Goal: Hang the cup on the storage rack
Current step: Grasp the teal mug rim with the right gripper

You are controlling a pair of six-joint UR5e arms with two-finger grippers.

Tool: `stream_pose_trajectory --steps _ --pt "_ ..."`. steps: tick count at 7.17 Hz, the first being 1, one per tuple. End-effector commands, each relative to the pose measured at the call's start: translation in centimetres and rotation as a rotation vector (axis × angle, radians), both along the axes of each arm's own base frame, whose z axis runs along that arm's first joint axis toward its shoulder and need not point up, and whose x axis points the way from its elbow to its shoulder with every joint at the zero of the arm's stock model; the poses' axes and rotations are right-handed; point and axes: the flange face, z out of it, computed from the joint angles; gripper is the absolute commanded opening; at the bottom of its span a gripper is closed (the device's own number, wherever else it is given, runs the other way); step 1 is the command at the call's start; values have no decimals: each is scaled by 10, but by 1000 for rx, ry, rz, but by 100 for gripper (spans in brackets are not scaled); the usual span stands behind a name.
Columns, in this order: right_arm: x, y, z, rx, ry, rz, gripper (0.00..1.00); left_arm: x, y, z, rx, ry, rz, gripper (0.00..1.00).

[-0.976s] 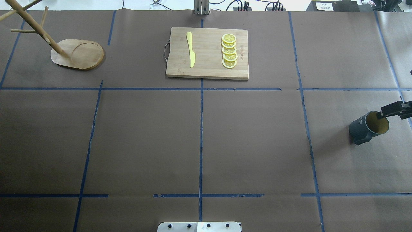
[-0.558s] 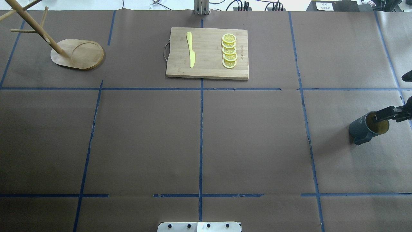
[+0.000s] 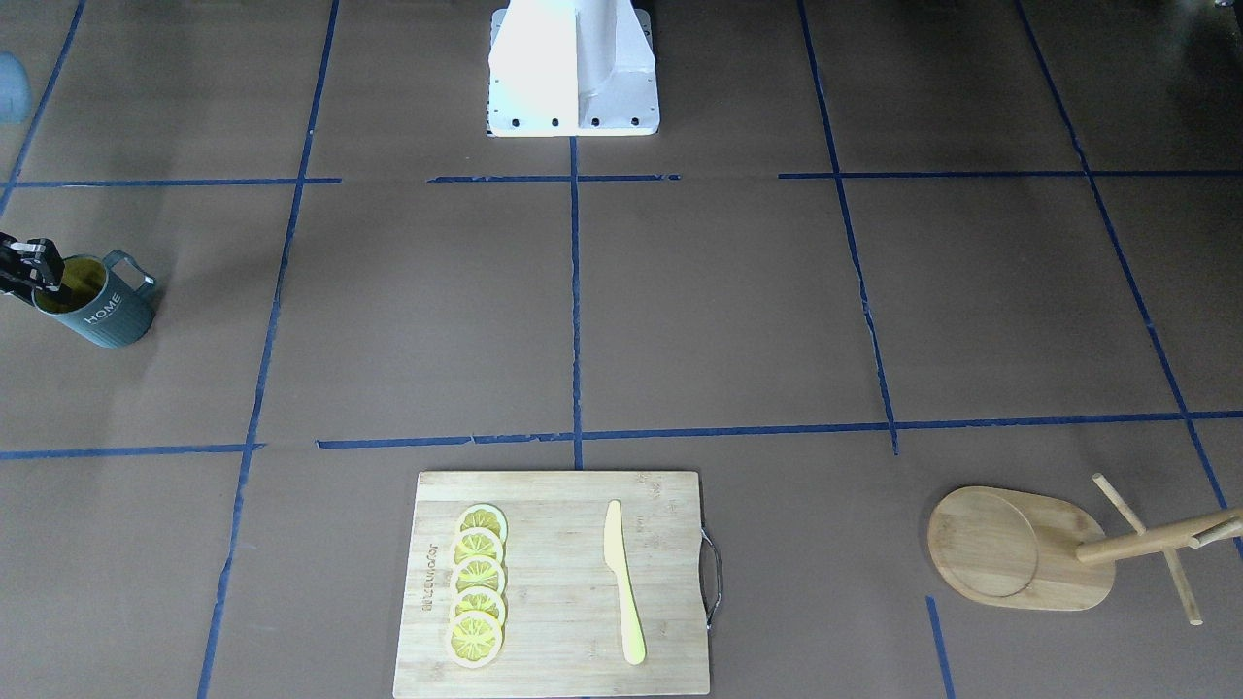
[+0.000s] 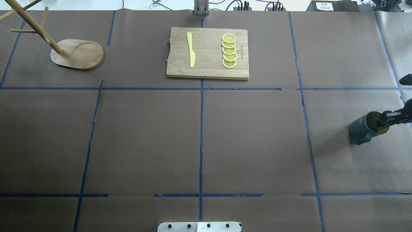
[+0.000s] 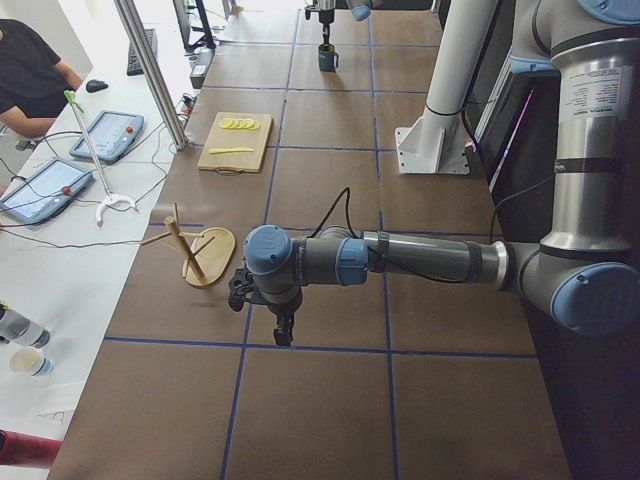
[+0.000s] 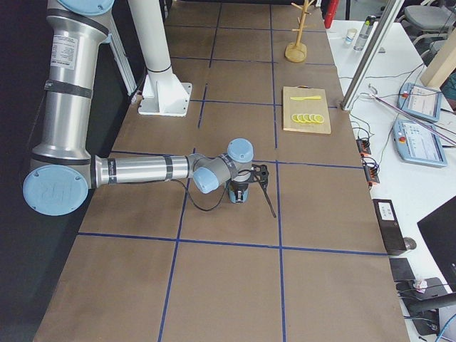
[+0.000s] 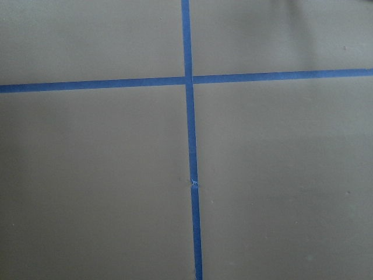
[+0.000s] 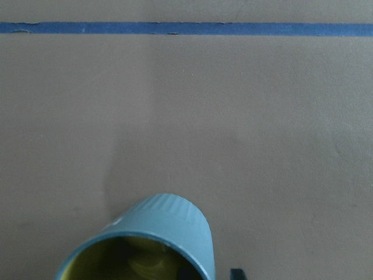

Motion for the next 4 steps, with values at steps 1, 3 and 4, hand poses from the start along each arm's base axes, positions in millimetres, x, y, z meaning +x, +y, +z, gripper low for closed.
stream_pose_trajectory --steps 1,3,4 --pt "0 2 -4 -4 -14 -4 0 0 0 0 0 0 0 100" --pt "-7 1 -61 66 -59 -19 0 0 0 1 -3 0 0 100" --pt "-35 -14 -116 63 -56 -54 0 1 0 3 -6 1 1 100"
